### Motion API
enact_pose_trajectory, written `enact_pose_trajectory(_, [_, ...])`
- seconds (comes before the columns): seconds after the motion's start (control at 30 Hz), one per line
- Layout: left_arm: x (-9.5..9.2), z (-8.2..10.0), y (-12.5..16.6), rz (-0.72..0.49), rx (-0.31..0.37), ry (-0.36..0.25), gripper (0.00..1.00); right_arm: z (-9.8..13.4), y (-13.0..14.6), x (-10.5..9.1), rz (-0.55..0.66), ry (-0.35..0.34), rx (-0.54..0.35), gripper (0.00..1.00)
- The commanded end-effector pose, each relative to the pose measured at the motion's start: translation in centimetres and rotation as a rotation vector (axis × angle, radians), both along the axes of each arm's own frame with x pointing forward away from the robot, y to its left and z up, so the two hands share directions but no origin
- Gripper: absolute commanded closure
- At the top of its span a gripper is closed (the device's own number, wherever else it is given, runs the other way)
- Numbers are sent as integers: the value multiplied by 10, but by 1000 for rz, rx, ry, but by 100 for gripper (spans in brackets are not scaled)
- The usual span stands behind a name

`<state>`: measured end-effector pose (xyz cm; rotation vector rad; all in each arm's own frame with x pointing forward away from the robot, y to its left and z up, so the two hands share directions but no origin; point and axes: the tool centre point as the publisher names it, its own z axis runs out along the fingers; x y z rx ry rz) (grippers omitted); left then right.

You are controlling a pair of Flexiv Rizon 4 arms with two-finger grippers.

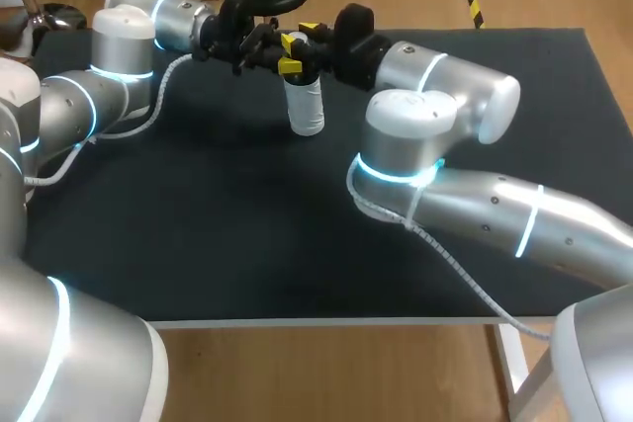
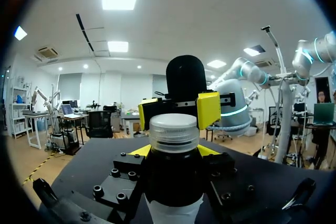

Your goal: Unscrew the bottle cap

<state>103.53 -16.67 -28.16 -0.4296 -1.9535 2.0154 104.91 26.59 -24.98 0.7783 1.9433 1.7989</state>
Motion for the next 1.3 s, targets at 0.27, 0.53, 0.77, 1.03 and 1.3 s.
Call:
enact_pose_trajectory(0.27, [9,-2,-3,-16,-5,1,100,-4,-12,10,44,-7,0,100])
enact_pose_trajectory(0.53, [9,-2,-3,-16,-5,1,100,-2,-16,14,268,-22,36,100])
enact_pose_trajectory(0.77, [9,-2,-3,-16,-5,1,100,-1,-23,14,562,-4,88,100])
enact_pose_trajectory(1.03, [9,-2,-3,-16,-5,1,100,0,-20,11,908,23,128,100])
enact_pose_trajectory(1.3, [9,-2,-3,-16,-5,1,100,-8,-7,1,1168,18,188,100])
